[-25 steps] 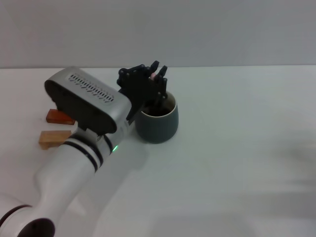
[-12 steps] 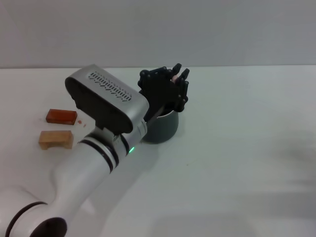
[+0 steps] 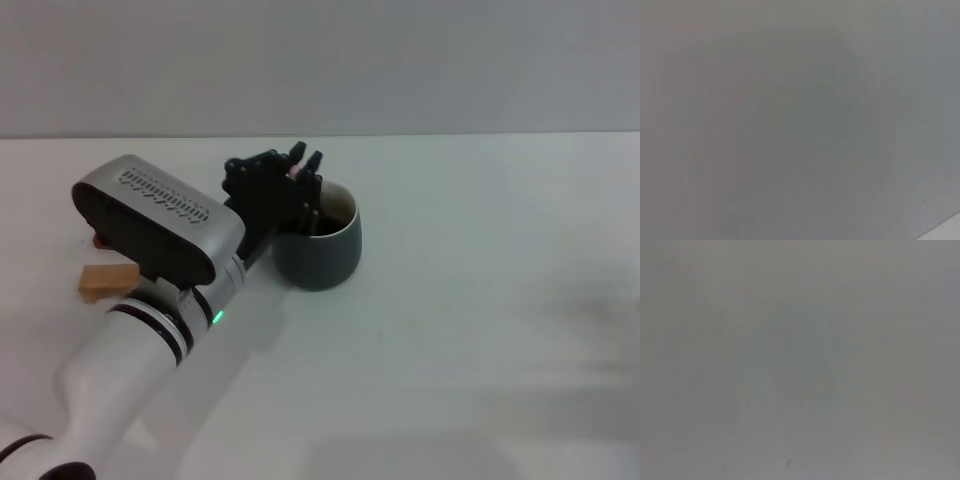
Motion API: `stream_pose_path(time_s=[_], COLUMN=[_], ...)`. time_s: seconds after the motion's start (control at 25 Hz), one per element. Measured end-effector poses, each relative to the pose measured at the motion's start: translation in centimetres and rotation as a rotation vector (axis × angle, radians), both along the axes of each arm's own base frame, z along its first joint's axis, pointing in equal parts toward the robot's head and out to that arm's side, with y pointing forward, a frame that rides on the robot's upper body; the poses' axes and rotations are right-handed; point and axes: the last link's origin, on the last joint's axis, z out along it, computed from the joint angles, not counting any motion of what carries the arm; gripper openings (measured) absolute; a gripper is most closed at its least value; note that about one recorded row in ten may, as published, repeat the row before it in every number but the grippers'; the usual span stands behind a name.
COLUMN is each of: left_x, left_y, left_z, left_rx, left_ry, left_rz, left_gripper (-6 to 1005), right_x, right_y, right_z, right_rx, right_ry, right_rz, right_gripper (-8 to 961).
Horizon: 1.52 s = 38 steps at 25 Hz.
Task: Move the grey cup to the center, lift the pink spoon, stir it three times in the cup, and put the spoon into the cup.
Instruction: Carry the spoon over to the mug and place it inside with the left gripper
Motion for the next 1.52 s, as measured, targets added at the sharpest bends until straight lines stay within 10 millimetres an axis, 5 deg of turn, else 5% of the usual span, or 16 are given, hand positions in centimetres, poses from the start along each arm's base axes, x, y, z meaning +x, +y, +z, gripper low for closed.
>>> stream_pose_path(time_s=[0.6,1.0,1.2,1.52], left_x=[2.8,0.9,-0.1,1.0], left_y=[1.3,-0.4,0.6,1.7], left_z=[-1.5,-0.6,0.3,0.1], left_rx=[-0.066,-0.034,0.002,-0.002], left_ry=[-0.015,-0.023,-0.015,-0.016], left_rz=[-0.077,-0.033,-0.003,-0.037], left_gripper=[135,134,134,137], right_x=[0.2,0.0,-0.1,-0.1], right_y=[-0.3,-0.1,0.0,0.0], right_z=[0.0,-0.1,-0.1,-0.1], right_rx=[-0.001,-0.003,-0.004,-0.004], right_ry=[0.000,-0.001,0.000,0.003], right_rz=[-0.007,-0.001,0.003,0.004], right_gripper=[-1,-1,-1,-2])
